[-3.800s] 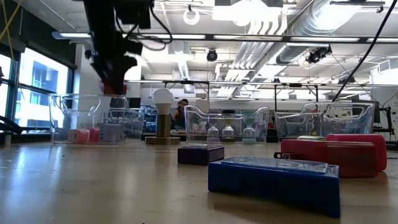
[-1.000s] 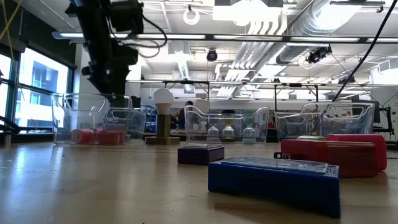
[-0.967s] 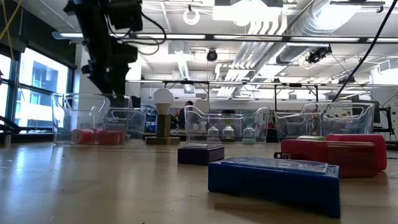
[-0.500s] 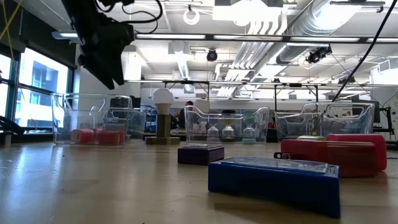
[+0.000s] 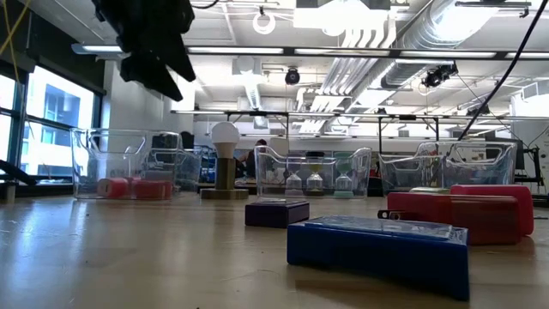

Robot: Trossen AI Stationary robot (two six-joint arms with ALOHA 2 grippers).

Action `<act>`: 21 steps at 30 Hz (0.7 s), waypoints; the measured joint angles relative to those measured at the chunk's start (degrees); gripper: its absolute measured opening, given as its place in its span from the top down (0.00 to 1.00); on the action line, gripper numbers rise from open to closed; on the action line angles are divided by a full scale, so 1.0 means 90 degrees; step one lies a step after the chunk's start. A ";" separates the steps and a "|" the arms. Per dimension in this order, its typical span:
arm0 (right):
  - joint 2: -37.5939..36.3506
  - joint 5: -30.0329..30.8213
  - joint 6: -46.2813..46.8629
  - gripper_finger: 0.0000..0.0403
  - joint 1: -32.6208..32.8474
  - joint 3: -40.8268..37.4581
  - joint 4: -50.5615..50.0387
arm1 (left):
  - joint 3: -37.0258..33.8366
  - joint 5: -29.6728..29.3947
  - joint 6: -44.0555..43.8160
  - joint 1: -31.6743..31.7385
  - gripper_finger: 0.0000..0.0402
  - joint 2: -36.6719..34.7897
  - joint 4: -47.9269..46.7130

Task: Pick & Place Office items
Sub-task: Put the light blue digital clock into the right transparent bin

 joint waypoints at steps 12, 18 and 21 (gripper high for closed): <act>0.0000 -0.1375 -0.1422 0.18 -0.0748 -0.0898 0.2031 | -0.0002 -0.0075 -0.0109 -0.0267 0.29 0.0106 0.0236; 0.0001 -0.2048 -0.3308 0.18 -0.1040 -0.1076 0.3008 | -0.0003 -0.0073 -0.0140 -0.0265 0.29 0.0243 0.0282; 0.0002 -0.2242 -0.3927 0.18 -0.1246 -0.1077 0.3189 | -0.0006 -0.0074 -0.0151 -0.0264 0.29 0.0349 0.0359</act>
